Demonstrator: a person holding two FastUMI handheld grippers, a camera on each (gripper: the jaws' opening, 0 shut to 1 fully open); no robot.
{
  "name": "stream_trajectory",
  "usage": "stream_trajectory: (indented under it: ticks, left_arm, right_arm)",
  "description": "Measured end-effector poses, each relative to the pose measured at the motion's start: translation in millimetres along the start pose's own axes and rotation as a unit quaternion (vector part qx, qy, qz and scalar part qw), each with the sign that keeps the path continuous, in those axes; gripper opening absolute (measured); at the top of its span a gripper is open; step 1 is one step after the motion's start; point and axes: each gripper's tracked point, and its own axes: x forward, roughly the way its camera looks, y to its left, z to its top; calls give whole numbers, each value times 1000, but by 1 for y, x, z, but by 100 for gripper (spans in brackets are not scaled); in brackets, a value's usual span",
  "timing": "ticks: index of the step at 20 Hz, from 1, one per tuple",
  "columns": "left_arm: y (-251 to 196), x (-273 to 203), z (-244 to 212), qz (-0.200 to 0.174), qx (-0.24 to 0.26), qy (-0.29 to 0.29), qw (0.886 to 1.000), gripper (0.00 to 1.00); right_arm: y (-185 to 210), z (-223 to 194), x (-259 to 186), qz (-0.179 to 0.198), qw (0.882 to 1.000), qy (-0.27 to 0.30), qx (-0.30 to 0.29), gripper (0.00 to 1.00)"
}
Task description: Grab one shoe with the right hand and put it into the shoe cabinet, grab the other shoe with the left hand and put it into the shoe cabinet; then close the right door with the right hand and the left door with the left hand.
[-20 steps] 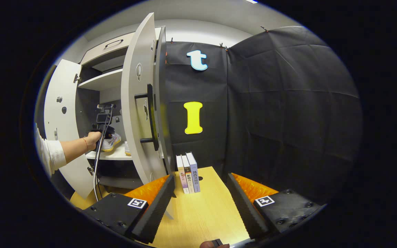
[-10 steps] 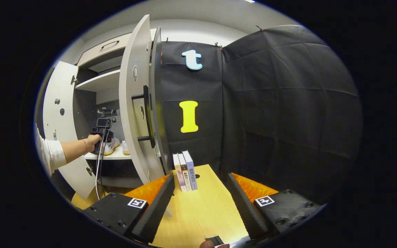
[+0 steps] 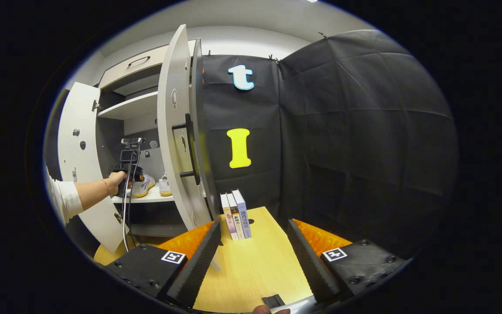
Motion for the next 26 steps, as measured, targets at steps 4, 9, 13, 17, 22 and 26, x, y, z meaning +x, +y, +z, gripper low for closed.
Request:
stream_trajectory:
  ticks: [4, 9, 13, 17, 22, 26]
  left_arm:
    - [9, -25, -3, -10, -34, -34, 999, 70]
    - [20, -65, 1, -23, -59, -92, 994, 82]
    - [17, -112, 20, -57, -67, -154, 984, 82]
    - [15, -175, 39, -103, -63, -232, 965, 82]
    - [25, -250, 23, -134, -48, -295, 945, 93]
    - [37, -296, -7, -147, -62, -300, 940, 93]
  right_arm:
    - [4, -1, -6, 5, 1000, 3, -2, 98]
    - [13, 3, -8, 14, 1000, 0, -2, 98]
    - [25, 6, -9, 25, 1000, -5, -6, 98]
    - [37, 6, -8, 37, 999, -7, -7, 98]
    - [45, 5, 4, 42, 999, -5, -6, 98]
    - [43, 16, 19, 35, 999, -11, -13, 98]
